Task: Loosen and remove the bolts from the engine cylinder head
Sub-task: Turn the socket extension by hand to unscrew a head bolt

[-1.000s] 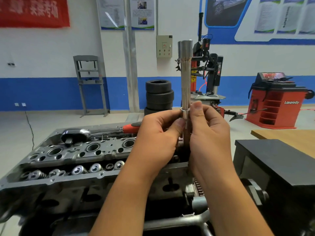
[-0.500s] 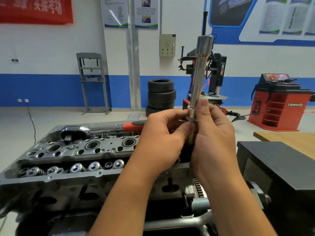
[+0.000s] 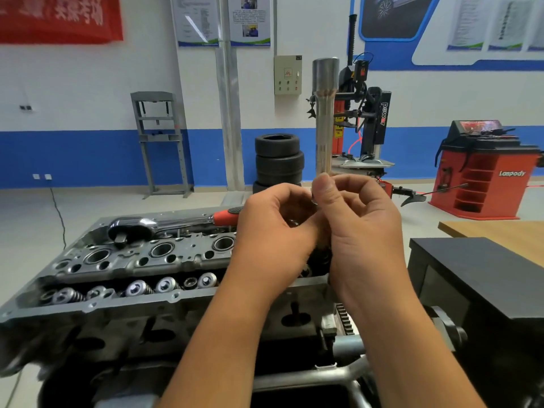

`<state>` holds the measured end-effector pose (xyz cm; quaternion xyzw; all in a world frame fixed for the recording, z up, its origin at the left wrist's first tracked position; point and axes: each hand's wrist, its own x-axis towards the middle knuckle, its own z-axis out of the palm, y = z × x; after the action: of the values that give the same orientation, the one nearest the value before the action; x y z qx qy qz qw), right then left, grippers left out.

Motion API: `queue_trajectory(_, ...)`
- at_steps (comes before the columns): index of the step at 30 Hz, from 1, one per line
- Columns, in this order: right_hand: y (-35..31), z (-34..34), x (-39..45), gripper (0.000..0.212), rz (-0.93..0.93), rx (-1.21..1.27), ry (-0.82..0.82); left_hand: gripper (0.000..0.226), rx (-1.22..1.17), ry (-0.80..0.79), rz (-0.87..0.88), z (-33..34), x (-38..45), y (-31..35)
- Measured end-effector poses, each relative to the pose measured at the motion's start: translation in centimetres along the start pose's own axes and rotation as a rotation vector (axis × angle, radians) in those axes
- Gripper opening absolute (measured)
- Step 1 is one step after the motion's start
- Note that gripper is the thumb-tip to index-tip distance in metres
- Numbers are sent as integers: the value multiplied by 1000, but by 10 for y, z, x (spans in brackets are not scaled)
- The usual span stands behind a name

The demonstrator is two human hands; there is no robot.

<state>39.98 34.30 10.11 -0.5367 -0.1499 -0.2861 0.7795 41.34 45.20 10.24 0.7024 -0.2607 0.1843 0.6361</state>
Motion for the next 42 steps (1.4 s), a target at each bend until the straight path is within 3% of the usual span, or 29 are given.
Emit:
queue_trajectory(5, 1, 1, -1, 29, -20, -77, -26, 22, -79, -160, -26, -3, -5, 5)
queue_trajectory(10, 0, 3, -1, 25, -11, -22, 30, 20, -17, -91, 7, 0, -2, 3)
queue_trajectory(13, 1, 0, -1, 39, -12, 2, 9, 9, 27, -31, 1, -1, -1, 0)
queue_trajectory(18, 0, -2, 0, 28, 16, 20, -14, 23, -56, -163, -8, 0, -3, 5)
queue_trajectory(26, -3, 1, -2, 36, 18, 0, -16, 15, 19, -39, 13, 0, 0, -1)
queue_trajectory(33, -2, 1, -1, 26, 56, 19, -18, 16, -29, -80, -13, 0, -2, 2)
queue_trajectory(37, -2, 1, -3, 38, 27, -35, -27, 19, -2, -11, 11, 0, -2, -1)
queue_trajectory(42, 0, 2, 0, 26, 24, -16, -13, 20, -101, -83, -16, 0, -4, 2)
